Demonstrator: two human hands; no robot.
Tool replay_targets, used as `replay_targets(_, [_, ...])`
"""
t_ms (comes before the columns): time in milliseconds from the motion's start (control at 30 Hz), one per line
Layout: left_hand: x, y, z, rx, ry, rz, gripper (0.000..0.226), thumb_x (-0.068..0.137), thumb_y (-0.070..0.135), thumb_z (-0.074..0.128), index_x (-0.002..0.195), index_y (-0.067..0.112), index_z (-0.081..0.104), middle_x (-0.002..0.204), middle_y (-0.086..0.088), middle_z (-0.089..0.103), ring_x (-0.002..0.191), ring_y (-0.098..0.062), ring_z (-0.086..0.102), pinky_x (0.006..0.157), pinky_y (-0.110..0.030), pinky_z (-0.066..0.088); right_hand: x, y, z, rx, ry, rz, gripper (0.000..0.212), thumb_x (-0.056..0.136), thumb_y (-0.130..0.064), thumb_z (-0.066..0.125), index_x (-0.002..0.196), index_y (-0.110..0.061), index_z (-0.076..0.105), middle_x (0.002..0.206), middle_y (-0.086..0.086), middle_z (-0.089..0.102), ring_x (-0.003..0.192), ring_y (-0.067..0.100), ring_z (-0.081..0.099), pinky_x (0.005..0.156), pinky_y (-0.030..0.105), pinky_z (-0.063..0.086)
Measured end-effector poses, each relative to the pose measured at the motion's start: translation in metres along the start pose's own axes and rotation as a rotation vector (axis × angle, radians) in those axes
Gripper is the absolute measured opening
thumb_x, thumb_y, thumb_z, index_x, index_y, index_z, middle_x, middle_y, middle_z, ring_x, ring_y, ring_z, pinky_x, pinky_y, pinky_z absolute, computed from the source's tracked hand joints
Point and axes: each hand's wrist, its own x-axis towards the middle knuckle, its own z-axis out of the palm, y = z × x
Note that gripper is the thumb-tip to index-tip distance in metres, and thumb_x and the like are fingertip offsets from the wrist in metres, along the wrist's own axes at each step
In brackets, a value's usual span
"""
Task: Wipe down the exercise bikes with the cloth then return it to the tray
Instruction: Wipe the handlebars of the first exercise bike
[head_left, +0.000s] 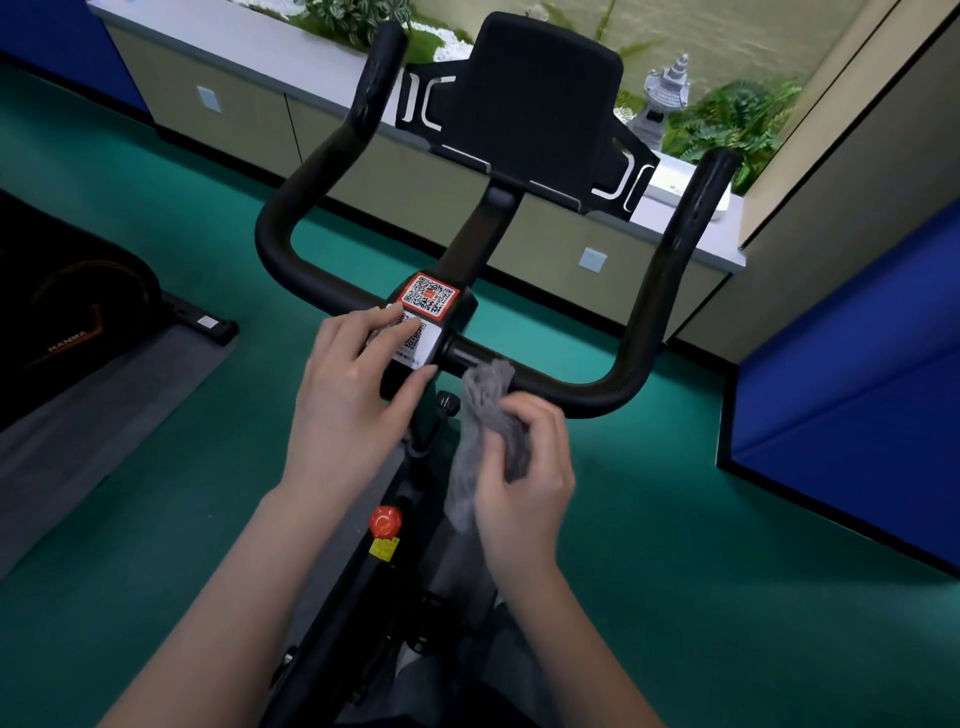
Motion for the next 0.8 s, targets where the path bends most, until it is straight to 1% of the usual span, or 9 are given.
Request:
replay_targets(100, [-0.001, 0.002, 0.001, 0.004, 0.005, -0.012, 0.039, 0.082, 0.020, 0.073, 0.117, 0.005, 0.064, 0.117, -0.008, 0.060, 0.110, -0.025, 0.049, 0.093, -0.041, 0.045, -0.022, 0.009, -0.011, 0.093, -0.100, 0.297, 0.031, 0.089, -0.005, 0.060, 0.093, -0.035, 0.055, 0.094, -0.020, 0.062, 0.093, -0.003, 0.060, 0.077, 0.006, 0.043])
replay_targets(200, [-0.002, 0.005, 0.002, 0.015, 0.003, -0.017, 0.039, 0.082, 0.018, 0.073, 0.117, 0.004, 0.064, 0.117, -0.009, 0.060, 0.111, -0.027, 0.049, 0.092, -0.045, 0.046, -0.017, 0.017, -0.001, 0.259, -0.090, 0.574, 0.023, 0.092, -0.008, 0.059, 0.093, -0.031, 0.053, 0.094, -0.011, 0.066, 0.091, 0.000, 0.063, 0.076, 0.010, 0.047])
replay_targets(267, [-0.003, 0.005, 0.001, 0.021, -0.007, -0.025, 0.039, 0.083, 0.019, 0.072, 0.118, 0.005, 0.063, 0.118, -0.008, 0.060, 0.111, -0.027, 0.049, 0.091, -0.047, 0.046, 0.000, 0.020, 0.013, 0.390, -0.056, 0.719, 0.019, 0.093, -0.007, 0.057, 0.096, -0.025, 0.054, 0.098, 0.000, 0.070, 0.096, 0.010, 0.066, 0.084, 0.021, 0.050])
replay_targets(333, [-0.002, 0.005, 0.001, 0.026, -0.015, -0.027, 0.039, 0.083, 0.020, 0.071, 0.119, 0.006, 0.063, 0.119, -0.007, 0.059, 0.112, -0.027, 0.049, 0.091, -0.047, 0.046, 0.017, 0.019, 0.027, 0.520, -0.021, 0.835, 0.019, 0.093, -0.007, 0.058, 0.100, -0.024, 0.057, 0.106, 0.004, 0.070, 0.101, 0.012, 0.066, 0.090, 0.028, 0.050])
replay_targets(433, [-0.003, 0.004, 0.001, 0.033, -0.019, -0.026, 0.040, 0.084, 0.021, 0.070, 0.120, 0.007, 0.062, 0.120, -0.006, 0.059, 0.112, -0.026, 0.048, 0.091, -0.047, 0.046, 0.028, 0.014, 0.043, 0.672, 0.032, 0.914, 0.012, 0.091, -0.004, 0.061, 0.096, -0.014, 0.065, 0.102, 0.004, 0.073, 0.092, 0.009, 0.069, 0.080, 0.025, 0.052])
replay_targets(533, [-0.003, 0.004, 0.001, 0.039, -0.015, -0.019, 0.040, 0.084, 0.020, 0.070, 0.120, 0.007, 0.062, 0.120, -0.006, 0.059, 0.112, -0.027, 0.049, 0.091, -0.047, 0.045, 0.027, 0.007, 0.051, 0.845, 0.045, 0.951, 0.009, 0.088, 0.000, 0.063, 0.096, -0.001, 0.067, 0.096, 0.010, 0.074, 0.090, 0.019, 0.071, 0.075, 0.026, 0.056])
replay_targets(600, [-0.003, 0.005, 0.001, 0.045, -0.015, -0.023, 0.040, 0.083, 0.021, 0.071, 0.120, 0.007, 0.062, 0.120, -0.006, 0.059, 0.112, -0.028, 0.049, 0.091, -0.047, 0.045, 0.025, 0.003, 0.053, 0.947, 0.062, 0.955, 0.009, 0.089, 0.002, 0.060, 0.091, -0.006, 0.066, 0.088, 0.006, 0.074, 0.086, 0.016, 0.071, 0.076, 0.027, 0.057])
replay_targets(700, [-0.003, 0.006, 0.000, 0.045, -0.018, -0.026, 0.040, 0.083, 0.021, 0.071, 0.119, 0.006, 0.063, 0.120, -0.007, 0.059, 0.112, -0.029, 0.050, 0.090, -0.047, 0.046, 0.024, 0.001, 0.051, 1.039, 0.065, 0.972, 0.017, 0.091, 0.004, 0.056, 0.089, -0.010, 0.064, 0.088, 0.005, 0.073, 0.084, 0.014, 0.070, 0.084, 0.029, 0.055])
replay_targets(800, [-0.003, 0.008, 0.000, 0.052, -0.027, -0.025, 0.039, 0.084, 0.021, 0.070, 0.120, 0.006, 0.063, 0.121, -0.007, 0.059, 0.113, -0.029, 0.051, 0.090, -0.047, 0.046, 0.023, 0.001, 0.045, 1.070, 0.052, 0.979, 0.020, 0.091, 0.006, 0.054, 0.085, -0.010, 0.065, 0.082, 0.002, 0.074, 0.079, 0.012, 0.070, 0.075, 0.024, 0.057])
